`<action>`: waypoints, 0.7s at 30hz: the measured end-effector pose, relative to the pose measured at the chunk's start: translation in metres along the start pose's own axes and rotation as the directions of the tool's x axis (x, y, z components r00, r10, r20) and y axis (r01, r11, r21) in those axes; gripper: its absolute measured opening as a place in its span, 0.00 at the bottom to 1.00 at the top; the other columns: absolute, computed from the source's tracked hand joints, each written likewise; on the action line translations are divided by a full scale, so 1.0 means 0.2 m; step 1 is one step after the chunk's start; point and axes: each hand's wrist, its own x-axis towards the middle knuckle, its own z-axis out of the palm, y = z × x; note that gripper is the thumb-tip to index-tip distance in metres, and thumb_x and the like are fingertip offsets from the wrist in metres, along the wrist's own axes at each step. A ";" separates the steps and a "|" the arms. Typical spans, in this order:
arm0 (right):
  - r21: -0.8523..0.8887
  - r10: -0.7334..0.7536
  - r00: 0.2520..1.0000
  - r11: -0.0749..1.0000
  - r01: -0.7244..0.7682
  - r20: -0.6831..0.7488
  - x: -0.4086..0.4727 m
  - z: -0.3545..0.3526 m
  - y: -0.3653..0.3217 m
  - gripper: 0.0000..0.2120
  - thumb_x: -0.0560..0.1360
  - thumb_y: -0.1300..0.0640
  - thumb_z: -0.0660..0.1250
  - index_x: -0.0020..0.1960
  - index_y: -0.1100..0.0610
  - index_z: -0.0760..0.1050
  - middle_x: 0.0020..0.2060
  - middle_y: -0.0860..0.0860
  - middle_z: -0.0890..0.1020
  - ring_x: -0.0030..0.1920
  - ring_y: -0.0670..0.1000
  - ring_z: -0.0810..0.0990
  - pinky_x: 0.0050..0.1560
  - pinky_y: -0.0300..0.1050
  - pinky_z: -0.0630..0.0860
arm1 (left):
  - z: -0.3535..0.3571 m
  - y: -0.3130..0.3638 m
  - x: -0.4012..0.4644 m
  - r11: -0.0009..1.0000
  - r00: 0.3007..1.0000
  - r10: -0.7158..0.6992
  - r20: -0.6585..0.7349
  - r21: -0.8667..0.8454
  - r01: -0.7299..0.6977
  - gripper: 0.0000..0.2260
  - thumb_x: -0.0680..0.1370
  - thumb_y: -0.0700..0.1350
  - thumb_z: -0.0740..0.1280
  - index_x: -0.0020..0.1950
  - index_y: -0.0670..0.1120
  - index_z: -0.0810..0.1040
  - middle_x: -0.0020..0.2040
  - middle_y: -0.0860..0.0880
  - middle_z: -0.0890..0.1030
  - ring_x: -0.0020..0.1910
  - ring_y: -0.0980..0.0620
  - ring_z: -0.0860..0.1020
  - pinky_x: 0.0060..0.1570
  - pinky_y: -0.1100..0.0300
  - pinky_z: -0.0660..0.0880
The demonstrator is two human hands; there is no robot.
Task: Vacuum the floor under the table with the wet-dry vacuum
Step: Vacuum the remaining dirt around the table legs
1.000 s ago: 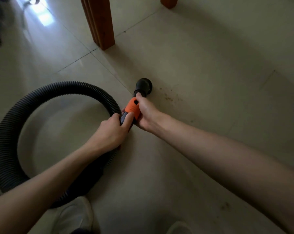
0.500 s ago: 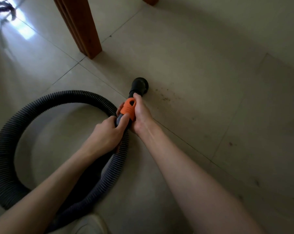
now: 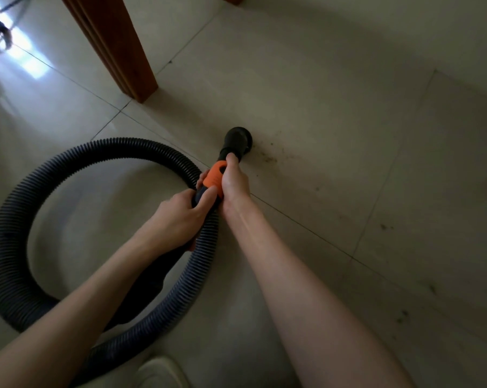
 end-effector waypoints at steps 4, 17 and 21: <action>0.001 0.012 1.000 1.000 -0.012 -0.014 -0.05 -0.05 0.04 0.20 0.81 0.45 0.54 0.52 0.62 0.69 0.35 0.54 0.74 0.30 0.50 0.75 0.26 0.35 0.74 | 0.04 -0.03 -0.03 1.000 1.000 0.015 0.008 0.022 -0.015 0.19 0.78 0.62 0.53 0.45 0.48 0.73 0.37 0.46 0.78 0.31 0.52 0.77 0.34 0.59 0.75; 0.071 0.020 0.998 0.997 -0.016 -0.056 -0.13 -0.07 0.02 0.19 0.81 0.45 0.54 0.52 0.62 0.69 0.33 0.55 0.74 0.29 0.51 0.74 0.32 0.41 0.75 | 0.03 0.02 -0.05 0.987 0.998 0.010 0.061 0.158 -0.019 0.22 0.78 0.63 0.52 0.49 0.46 0.74 0.40 0.44 0.80 0.35 0.48 0.78 0.46 0.51 0.79; 0.086 0.039 0.998 0.996 -0.034 -0.057 -0.19 -0.07 0.09 0.18 0.81 0.46 0.54 0.52 0.62 0.69 0.33 0.54 0.74 0.29 0.50 0.74 0.30 0.41 0.75 | 0.04 -0.04 -0.12 0.991 0.996 -0.007 0.085 0.132 -0.004 0.22 0.78 0.63 0.52 0.48 0.46 0.74 0.38 0.45 0.79 0.32 0.50 0.77 0.42 0.53 0.78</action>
